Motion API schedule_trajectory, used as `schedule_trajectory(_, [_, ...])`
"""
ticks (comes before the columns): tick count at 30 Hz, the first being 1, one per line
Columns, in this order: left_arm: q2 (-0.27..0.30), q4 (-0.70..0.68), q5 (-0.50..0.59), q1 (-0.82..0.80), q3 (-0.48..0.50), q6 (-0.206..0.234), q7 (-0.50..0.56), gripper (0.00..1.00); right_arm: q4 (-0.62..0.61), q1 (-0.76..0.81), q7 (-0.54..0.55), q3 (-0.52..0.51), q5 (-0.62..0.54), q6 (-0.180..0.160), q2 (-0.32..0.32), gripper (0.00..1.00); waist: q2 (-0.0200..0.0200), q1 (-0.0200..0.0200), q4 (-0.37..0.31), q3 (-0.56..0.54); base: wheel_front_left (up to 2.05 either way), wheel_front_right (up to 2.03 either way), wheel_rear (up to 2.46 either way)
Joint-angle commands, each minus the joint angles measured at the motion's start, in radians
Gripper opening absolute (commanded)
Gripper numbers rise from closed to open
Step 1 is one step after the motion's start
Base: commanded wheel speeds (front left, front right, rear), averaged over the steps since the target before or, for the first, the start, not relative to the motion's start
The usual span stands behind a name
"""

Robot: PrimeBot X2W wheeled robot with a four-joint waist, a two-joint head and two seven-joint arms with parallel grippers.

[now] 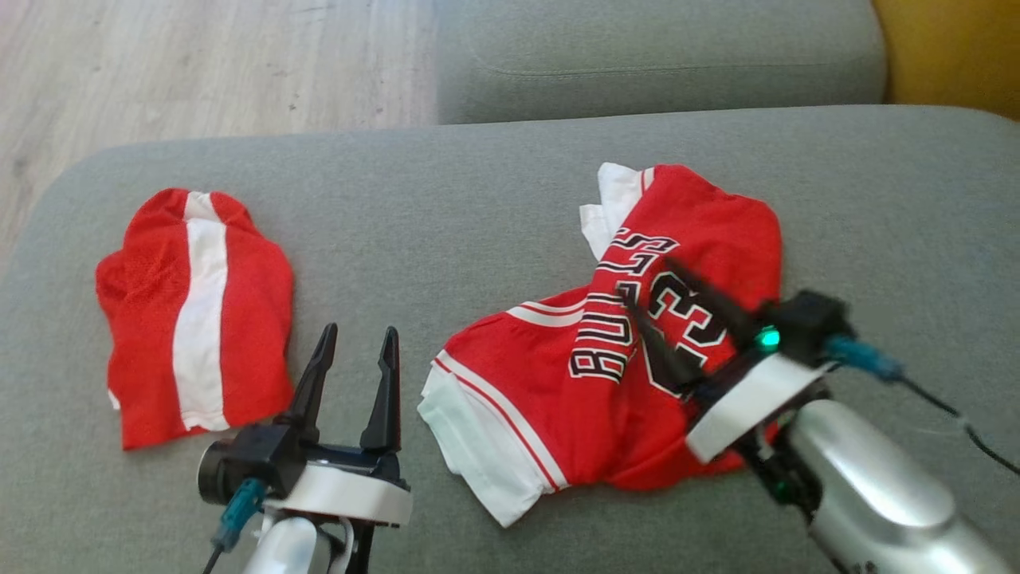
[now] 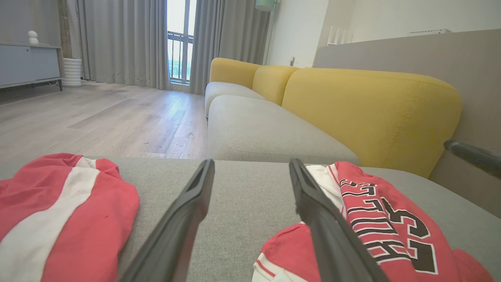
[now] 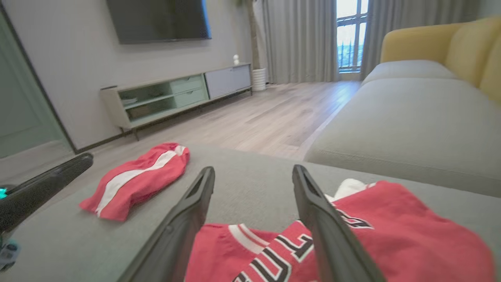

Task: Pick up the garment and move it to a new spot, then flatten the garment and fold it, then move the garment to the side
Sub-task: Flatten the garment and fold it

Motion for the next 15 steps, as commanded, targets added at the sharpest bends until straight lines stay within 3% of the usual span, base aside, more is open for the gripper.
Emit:
schedule_trajectory(1, [0.001, -0.041, 0.006, -0.025, 0.043, 0.003, -0.005, 1.0, -0.035, 0.031, -0.017, -0.054, -0.013, -0.001, 0.012, 1.0, 0.0, 0.0001, -0.008, -0.001, 0.0, 0.0, 0.0])
schedule_trajectory(3, [0.001, -0.057, 0.002, -0.026, 0.046, 0.005, -0.005, 1.0, -0.052, 0.086, -0.027, -0.205, -0.052, -0.001, 0.045, 1.0, 0.0, 0.0001, -0.019, 0.002, 0.0, 0.0, 0.0])
schedule_trajectory(6, [0.001, -0.075, -0.002, -0.025, 0.048, 0.007, -0.005, 1.0, -0.086, 0.148, -0.032, -0.325, -0.108, -0.001, 0.094, 1.0, 0.0, 0.0001, -0.029, 0.01, 0.0, 0.0, 0.0])
schedule_trajectory(15, [0.001, -0.095, -0.006, -0.056, 0.023, 0.001, -0.005, 1.0, -0.181, 0.198, 0.032, -0.508, -0.264, -0.001, 0.192, 1.0, 0.0, 0.0001, -0.007, 0.078, 0.0, 0.0, 0.0])
